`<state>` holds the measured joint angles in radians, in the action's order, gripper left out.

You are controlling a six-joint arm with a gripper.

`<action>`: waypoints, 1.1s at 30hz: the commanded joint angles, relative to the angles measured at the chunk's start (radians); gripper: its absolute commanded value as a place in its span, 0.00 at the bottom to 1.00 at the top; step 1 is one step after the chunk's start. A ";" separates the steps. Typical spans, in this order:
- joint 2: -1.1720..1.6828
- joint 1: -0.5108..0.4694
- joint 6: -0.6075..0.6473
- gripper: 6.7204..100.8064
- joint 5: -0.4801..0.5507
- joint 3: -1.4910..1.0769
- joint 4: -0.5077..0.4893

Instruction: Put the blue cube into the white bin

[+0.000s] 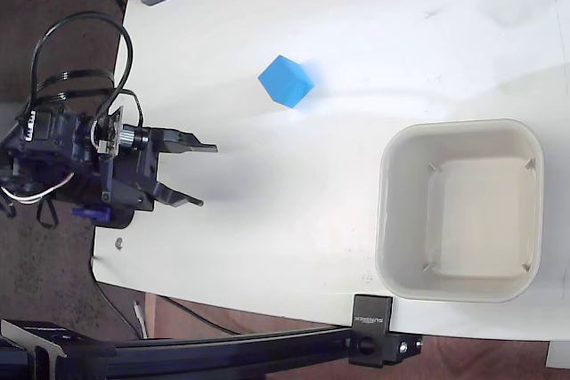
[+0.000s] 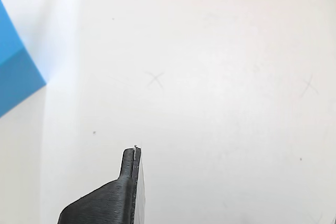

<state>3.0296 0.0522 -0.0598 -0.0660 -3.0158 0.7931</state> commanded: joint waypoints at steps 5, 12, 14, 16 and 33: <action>0.023 -0.028 -0.003 0.99 0.000 0.025 -0.015; 0.023 -0.028 0.003 0.99 0.006 0.025 -0.014; 0.023 -0.026 0.014 0.99 0.023 0.037 -0.012; 0.023 -0.026 0.025 0.99 0.044 0.084 -0.002; -0.360 0.216 0.132 0.98 0.189 0.529 0.141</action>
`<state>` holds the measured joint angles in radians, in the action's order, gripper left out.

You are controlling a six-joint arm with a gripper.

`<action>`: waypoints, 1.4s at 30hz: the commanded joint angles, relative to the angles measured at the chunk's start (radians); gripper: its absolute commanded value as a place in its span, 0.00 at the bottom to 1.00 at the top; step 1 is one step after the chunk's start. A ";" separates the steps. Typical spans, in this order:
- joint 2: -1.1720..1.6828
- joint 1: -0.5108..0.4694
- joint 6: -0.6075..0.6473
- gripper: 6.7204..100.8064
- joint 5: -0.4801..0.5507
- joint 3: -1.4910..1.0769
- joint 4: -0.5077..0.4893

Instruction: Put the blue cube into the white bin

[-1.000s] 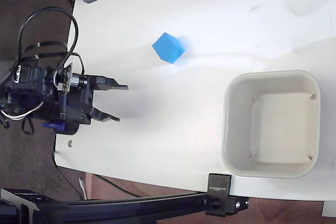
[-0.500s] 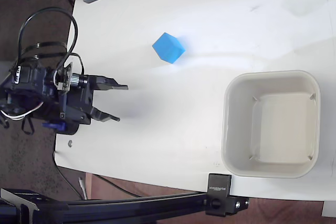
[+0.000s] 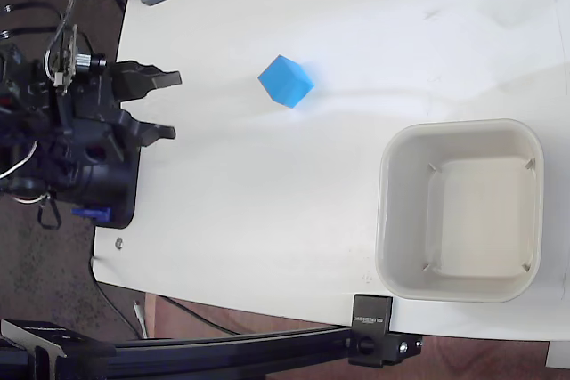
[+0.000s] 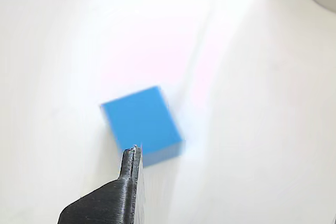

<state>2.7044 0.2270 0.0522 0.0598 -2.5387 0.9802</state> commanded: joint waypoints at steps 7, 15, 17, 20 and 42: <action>-0.144 0.028 0.141 0.91 0.114 -0.021 -0.176; -0.497 -0.094 0.272 0.92 0.233 0.175 -0.187; -0.561 -0.115 0.299 0.92 0.255 0.224 -0.170; -0.640 -0.135 0.327 0.91 0.279 0.284 -0.152; -0.798 -0.150 0.339 0.91 0.327 0.291 -0.285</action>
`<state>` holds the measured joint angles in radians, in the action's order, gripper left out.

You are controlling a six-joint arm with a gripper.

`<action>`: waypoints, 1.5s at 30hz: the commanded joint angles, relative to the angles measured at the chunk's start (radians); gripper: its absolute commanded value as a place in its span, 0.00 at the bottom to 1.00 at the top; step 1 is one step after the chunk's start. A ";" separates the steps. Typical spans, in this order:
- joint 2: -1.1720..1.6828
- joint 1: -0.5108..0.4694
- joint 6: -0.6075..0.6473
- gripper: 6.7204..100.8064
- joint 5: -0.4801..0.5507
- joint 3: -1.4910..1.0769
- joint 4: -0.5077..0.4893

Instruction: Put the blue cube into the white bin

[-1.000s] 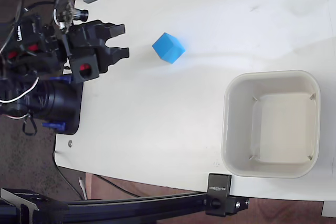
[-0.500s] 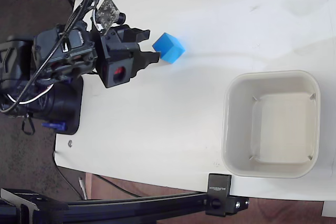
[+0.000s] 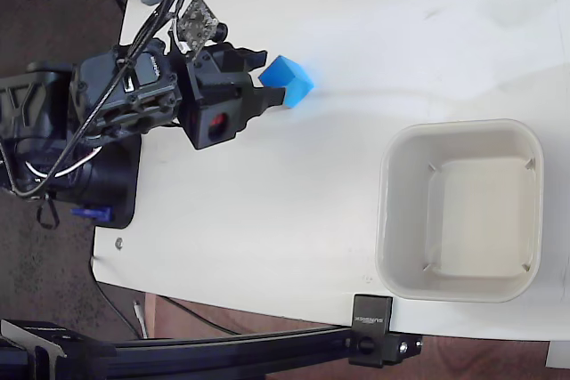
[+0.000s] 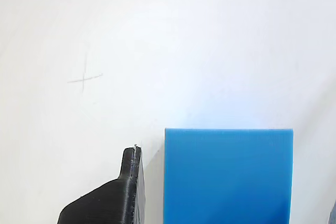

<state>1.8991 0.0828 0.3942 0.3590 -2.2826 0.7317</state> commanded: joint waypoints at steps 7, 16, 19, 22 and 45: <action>-0.011 -0.006 -0.017 0.91 0.035 0.009 -0.087; -0.002 0.002 -0.041 0.91 0.044 -0.028 -0.129; -0.009 0.002 -0.046 0.91 0.046 -0.035 -0.146; -0.020 0.000 -0.046 0.91 0.052 -0.040 -0.161; -0.094 -0.025 -0.043 0.63 0.063 -0.072 -0.273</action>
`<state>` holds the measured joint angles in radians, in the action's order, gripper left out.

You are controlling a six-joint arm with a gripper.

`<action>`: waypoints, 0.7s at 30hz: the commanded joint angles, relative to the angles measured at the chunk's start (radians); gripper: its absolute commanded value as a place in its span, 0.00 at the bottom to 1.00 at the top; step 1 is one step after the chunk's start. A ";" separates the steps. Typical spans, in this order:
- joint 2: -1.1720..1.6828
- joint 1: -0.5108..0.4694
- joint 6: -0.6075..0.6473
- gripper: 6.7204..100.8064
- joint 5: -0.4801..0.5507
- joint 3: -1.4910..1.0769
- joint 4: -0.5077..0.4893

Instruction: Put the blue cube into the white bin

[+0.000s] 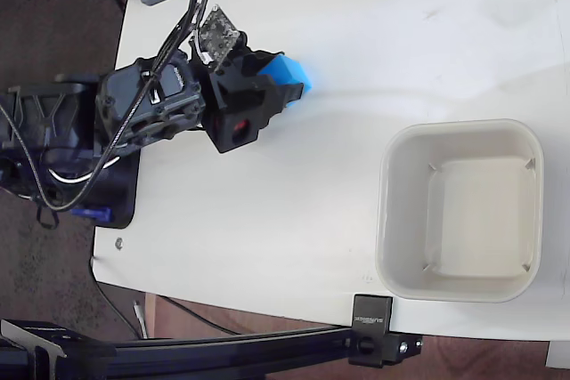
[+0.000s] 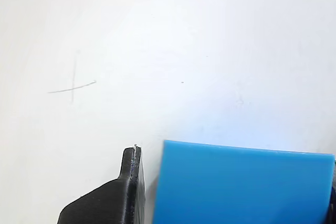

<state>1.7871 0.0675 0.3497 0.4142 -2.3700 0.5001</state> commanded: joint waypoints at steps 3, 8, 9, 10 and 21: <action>0.021 -0.009 0.002 0.54 -0.009 0.014 -0.044; 0.046 -0.014 -0.034 0.46 -0.031 0.040 -0.018; 0.055 -0.014 -0.046 0.45 -0.031 0.046 -0.015; 0.064 -0.014 -0.060 0.45 -0.035 0.054 -0.008; 0.084 -0.094 -0.202 0.44 -0.163 0.439 0.204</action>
<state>1.8377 -0.0031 0.1687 0.2684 -2.0816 0.7286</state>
